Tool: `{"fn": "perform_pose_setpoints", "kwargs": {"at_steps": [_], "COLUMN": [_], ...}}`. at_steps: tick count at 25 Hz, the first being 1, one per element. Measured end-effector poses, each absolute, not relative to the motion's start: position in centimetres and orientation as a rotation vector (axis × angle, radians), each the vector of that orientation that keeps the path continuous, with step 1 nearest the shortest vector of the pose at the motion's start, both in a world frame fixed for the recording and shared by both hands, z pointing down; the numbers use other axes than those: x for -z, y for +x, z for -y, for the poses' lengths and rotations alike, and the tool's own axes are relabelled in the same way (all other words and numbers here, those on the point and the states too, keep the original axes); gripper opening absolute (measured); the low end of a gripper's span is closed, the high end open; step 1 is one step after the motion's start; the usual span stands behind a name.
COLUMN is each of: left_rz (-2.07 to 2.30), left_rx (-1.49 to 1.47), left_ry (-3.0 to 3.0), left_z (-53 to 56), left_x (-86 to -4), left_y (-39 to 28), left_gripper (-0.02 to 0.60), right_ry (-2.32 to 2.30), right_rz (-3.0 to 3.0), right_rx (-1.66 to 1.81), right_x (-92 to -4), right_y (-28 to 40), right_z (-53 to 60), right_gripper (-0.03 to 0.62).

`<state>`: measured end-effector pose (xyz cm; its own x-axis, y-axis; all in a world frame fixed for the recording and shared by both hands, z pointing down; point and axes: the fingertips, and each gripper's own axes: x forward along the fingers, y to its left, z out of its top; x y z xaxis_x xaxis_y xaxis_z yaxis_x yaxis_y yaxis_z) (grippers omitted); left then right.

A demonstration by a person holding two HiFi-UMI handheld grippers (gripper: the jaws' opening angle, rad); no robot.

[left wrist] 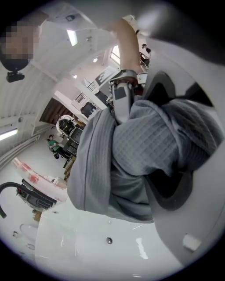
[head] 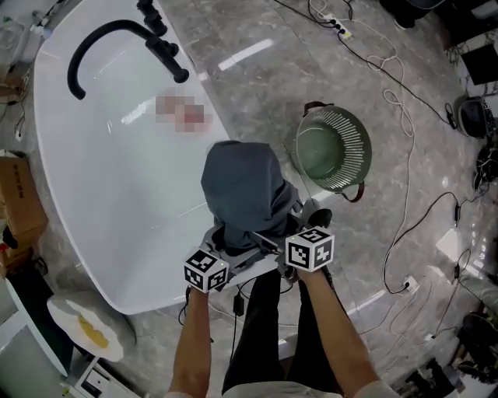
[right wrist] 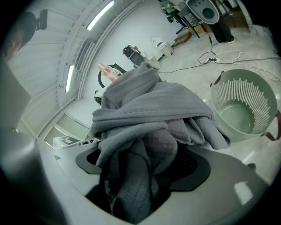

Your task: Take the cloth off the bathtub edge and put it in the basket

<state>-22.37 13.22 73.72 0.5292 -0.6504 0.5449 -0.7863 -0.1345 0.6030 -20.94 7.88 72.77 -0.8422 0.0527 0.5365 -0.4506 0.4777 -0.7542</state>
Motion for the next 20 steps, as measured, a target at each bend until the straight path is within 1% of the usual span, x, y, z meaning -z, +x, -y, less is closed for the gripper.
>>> {"fn": "perform_pose_setpoints", "kwargs": {"at_steps": [1, 4, 7, 11, 13, 20], "left_rz": [1.193, 1.253, 1.353, 1.473, 1.515, 1.552], "left_rx": [-0.184, -0.190, -0.203, -0.239, -0.254, -0.351], "left_ry": [1.841, 1.802, 1.754, 1.697, 1.686, 1.743], "left_z": [-13.3, -13.4, -12.9, -12.5, -11.9, -7.5], "left_x": [-73.5, -72.8, -72.0, -70.7, -69.6, -66.6], "left_y": [-22.2, -22.2, -22.8, -23.0, -22.8, -21.9], "left_gripper": [0.493, 0.435, 0.346, 0.300, 0.271, 0.261], "right_ry": [0.324, 0.327, 0.353, 0.285, 0.258, 0.276], "right_rz": [2.246, 2.292, 2.353, 2.413, 2.449, 2.568], "right_rx": [-1.325, -1.251, -1.177, -1.132, -1.097, -0.940], "right_x": [-72.5, -71.7, -70.9, -69.3, -68.1, -64.7], "right_y": [-20.9, -20.8, -20.8, -21.1, -21.2, -20.2], "right_z": [-7.9, -7.5, -6.7, -6.5, -6.0, -1.9], "right_gripper": [0.406, 0.333, 0.257, 0.168, 0.158, 0.153]}}
